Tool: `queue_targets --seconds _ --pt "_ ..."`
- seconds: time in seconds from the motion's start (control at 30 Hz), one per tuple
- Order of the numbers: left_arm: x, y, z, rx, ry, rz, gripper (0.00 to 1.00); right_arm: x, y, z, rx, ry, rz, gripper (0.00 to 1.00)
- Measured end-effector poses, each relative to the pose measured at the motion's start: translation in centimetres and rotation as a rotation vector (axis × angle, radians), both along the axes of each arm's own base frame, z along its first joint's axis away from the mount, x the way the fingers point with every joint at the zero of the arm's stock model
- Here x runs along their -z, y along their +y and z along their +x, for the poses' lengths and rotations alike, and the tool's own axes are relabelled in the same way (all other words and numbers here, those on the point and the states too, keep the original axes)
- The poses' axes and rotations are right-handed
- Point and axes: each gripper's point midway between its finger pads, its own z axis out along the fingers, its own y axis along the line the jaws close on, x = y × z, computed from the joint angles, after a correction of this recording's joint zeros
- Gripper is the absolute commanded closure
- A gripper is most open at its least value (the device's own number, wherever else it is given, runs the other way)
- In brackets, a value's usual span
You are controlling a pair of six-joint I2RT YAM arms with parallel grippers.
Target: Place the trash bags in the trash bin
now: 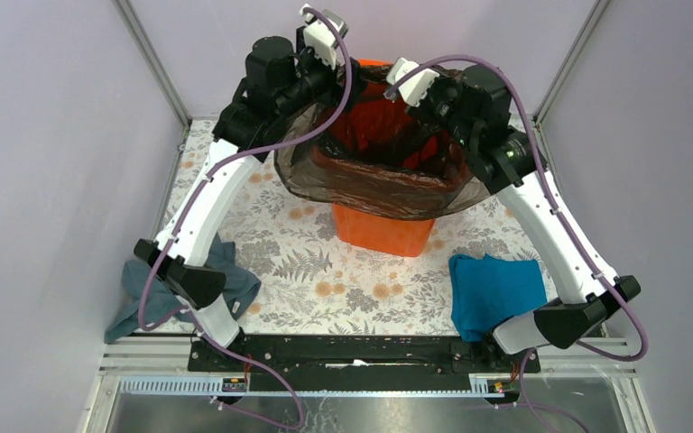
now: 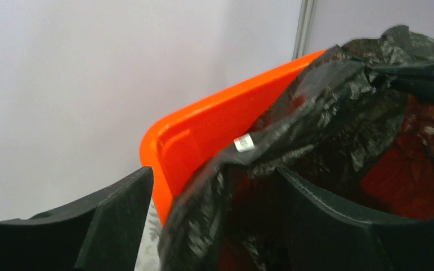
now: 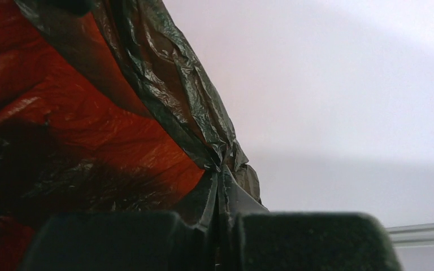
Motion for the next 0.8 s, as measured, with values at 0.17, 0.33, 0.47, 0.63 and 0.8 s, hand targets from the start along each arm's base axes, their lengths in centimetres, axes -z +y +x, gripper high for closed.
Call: queue_targets --seconds 0.17,0.33,0.47,0.63,0.8 --pt "0.8 1.4 -3.3 0.037 -0.004 0.040 0.01 -0.7 0.9 0.0 -0.018 0.094 0.051 1.00" --pt "0.4 4.2 -8.6 0.073 -0.163 0.072 0.01 -0.2 1.3 -0.5 -0.025 0.186 0.123 1.00" --pt "-0.9 5.4 -9.3 0.040 -0.305 0.107 0.01 0.2 1.3 -0.7 -0.037 0.246 0.189 1.00" --pt "0.5 4.9 -5.3 -0.040 -0.328 0.183 0.04 0.2 0.2 0.2 -0.025 0.297 0.282 1.00" --pt "4.8 4.5 -1.5 -0.102 -0.262 0.278 0.24 0.5 -1.3 0.9 -0.021 0.345 0.369 1.00"
